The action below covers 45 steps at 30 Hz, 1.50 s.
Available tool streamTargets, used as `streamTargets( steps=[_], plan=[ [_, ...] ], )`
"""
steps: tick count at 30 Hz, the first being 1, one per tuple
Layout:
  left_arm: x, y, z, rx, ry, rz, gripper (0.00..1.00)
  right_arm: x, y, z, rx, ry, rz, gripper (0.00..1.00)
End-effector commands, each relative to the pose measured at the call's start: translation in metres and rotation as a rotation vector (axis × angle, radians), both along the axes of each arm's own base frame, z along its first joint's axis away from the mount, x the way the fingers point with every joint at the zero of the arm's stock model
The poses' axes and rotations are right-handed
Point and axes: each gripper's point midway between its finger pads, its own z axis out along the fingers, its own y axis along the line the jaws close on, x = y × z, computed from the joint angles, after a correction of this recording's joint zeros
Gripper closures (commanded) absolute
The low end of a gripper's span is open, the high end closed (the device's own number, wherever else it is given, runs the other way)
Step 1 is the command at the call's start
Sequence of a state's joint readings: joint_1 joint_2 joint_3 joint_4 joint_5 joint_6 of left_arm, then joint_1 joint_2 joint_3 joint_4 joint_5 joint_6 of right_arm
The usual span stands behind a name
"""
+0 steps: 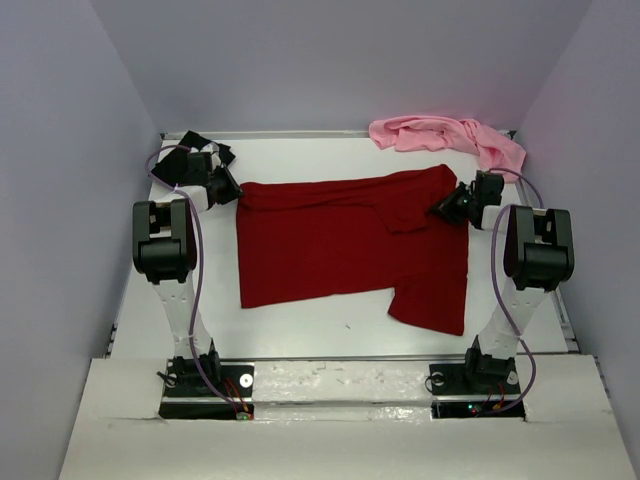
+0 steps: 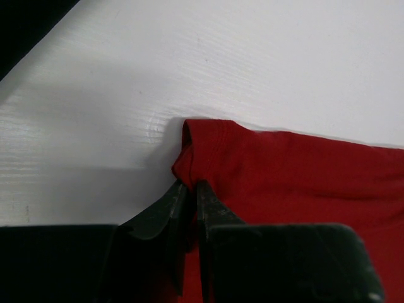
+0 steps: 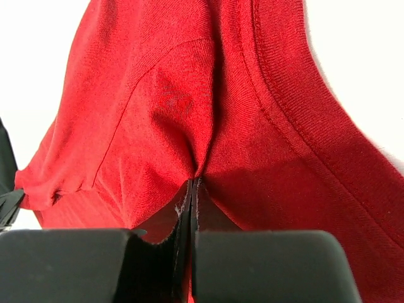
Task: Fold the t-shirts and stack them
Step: Fold the tshirt
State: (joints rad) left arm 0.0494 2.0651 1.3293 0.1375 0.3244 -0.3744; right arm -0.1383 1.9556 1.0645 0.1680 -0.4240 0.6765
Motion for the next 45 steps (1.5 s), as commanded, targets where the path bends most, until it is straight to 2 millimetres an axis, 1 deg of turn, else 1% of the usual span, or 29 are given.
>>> streamTargets(
  steps=[1, 5, 8, 9, 10, 13, 15, 16, 17, 19, 20, 21, 22, 23, 24, 25, 26, 28, 29, 32, 33, 34, 38, 40, 41, 43, 44, 45],
  plan=[
    [0.008, 0.000, 0.026, 0.013, -0.065, -0.013, 0.80, 0.007, -0.010, 0.010, -0.040, -0.055, -0.013, 1.00],
    [0.008, 0.000, 0.026, 0.015, -0.065, -0.013, 0.80, 0.008, -0.012, 0.018, -0.061, -0.065, -0.017, 1.00],
    [0.007, -0.001, 0.025, 0.015, -0.062, -0.014, 0.80, 0.012, -0.019, 0.030, -0.112, -0.072, -0.014, 1.00],
    [0.007, 0.000, 0.025, 0.015, -0.062, -0.013, 0.80, 0.018, -0.022, 0.039, -0.143, -0.095, -0.002, 1.00],
    [0.007, 0.000, 0.025, 0.014, -0.062, -0.012, 0.80, 0.016, -0.025, 0.039, -0.164, -0.073, 0.000, 1.00],
    [0.007, 0.000, 0.024, 0.015, -0.061, -0.013, 0.80, 0.020, -0.032, 0.048, -0.229, -0.057, 0.026, 1.00],
    [0.007, 0.000, 0.025, 0.013, -0.062, -0.013, 0.80, 0.018, -0.035, 0.047, -0.258, -0.027, 0.046, 1.00],
    [0.007, -0.001, 0.025, 0.015, -0.062, -0.014, 0.80, 0.024, -0.037, 0.052, -0.272, -0.037, 0.046, 1.00],
    [0.007, -0.001, 0.025, 0.013, -0.062, -0.015, 0.80, 0.025, -0.038, 0.053, -0.278, -0.032, 0.049, 1.00],
    [0.007, -0.001, 0.026, 0.013, -0.064, -0.015, 0.80, 0.023, -0.040, 0.045, -0.292, 0.004, 0.065, 1.00],
    [0.007, -0.001, 0.025, 0.015, -0.062, -0.014, 0.80, 0.027, -0.038, 0.049, -0.306, 0.000, 0.069, 1.00],
    [0.007, -0.001, 0.025, 0.014, -0.062, -0.013, 0.80, 0.028, -0.039, 0.048, -0.311, 0.006, 0.072, 1.00],
    [0.007, -0.001, 0.025, 0.015, -0.062, -0.014, 0.80, 0.028, -0.040, 0.042, -0.317, 0.024, 0.080, 1.00],
    [0.007, -0.001, 0.025, 0.013, -0.062, -0.015, 0.80, 0.029, -0.037, 0.044, -0.330, 0.031, 0.089, 1.00],
    [0.007, -0.001, 0.025, 0.015, -0.062, -0.014, 0.80, 0.030, -0.039, 0.042, -0.345, 0.038, 0.091, 1.00],
    [0.007, -0.001, 0.025, 0.015, -0.062, -0.014, 0.80, 0.026, -0.042, 0.032, -0.356, 0.078, 0.090, 1.00],
    [0.007, -0.001, 0.025, 0.013, -0.062, -0.015, 0.80, 0.030, -0.039, 0.035, -0.365, 0.075, 0.099, 0.98],
    [0.007, -0.001, 0.024, 0.014, -0.061, -0.013, 0.80, 0.028, -0.042, 0.028, -0.378, 0.108, 0.105, 0.90],
    [0.006, -0.001, 0.024, 0.015, -0.061, -0.014, 0.80, 0.028, -0.045, 0.023, -0.388, 0.125, 0.099, 0.76],
    [0.006, -0.001, 0.025, 0.015, -0.060, -0.012, 0.80, 0.027, -0.047, 0.023, -0.396, 0.134, 0.089, 0.61],
    [0.007, -0.001, 0.025, 0.016, -0.062, -0.013, 0.80, 0.027, -0.047, 0.024, -0.395, 0.134, 0.086, 0.58],
    [0.007, -0.001, 0.025, 0.016, -0.061, -0.013, 0.80, 0.027, -0.048, 0.024, -0.397, 0.135, 0.082, 0.52],
    [0.007, -0.002, 0.024, 0.015, -0.059, -0.016, 0.80, 0.026, -0.045, 0.034, -0.384, 0.110, 0.080, 0.51],
    [0.007, -0.002, 0.025, 0.015, -0.061, -0.016, 0.80, 0.024, -0.043, 0.038, -0.369, 0.101, 0.070, 0.51],
    [0.007, -0.002, 0.025, 0.015, -0.061, -0.016, 0.80, 0.022, -0.042, 0.037, -0.366, 0.098, 0.065, 0.52],
    [0.007, -0.002, 0.025, 0.016, -0.062, -0.016, 0.80, 0.019, -0.037, 0.042, -0.338, 0.077, 0.067, 0.52],
    [0.006, -0.002, 0.025, 0.016, -0.061, -0.015, 0.80, 0.021, -0.035, 0.046, -0.327, 0.062, 0.069, 0.53],
    [0.006, -0.002, 0.025, 0.016, -0.061, -0.015, 0.80, 0.017, -0.032, 0.042, -0.307, 0.070, 0.068, 0.54]
  ],
)
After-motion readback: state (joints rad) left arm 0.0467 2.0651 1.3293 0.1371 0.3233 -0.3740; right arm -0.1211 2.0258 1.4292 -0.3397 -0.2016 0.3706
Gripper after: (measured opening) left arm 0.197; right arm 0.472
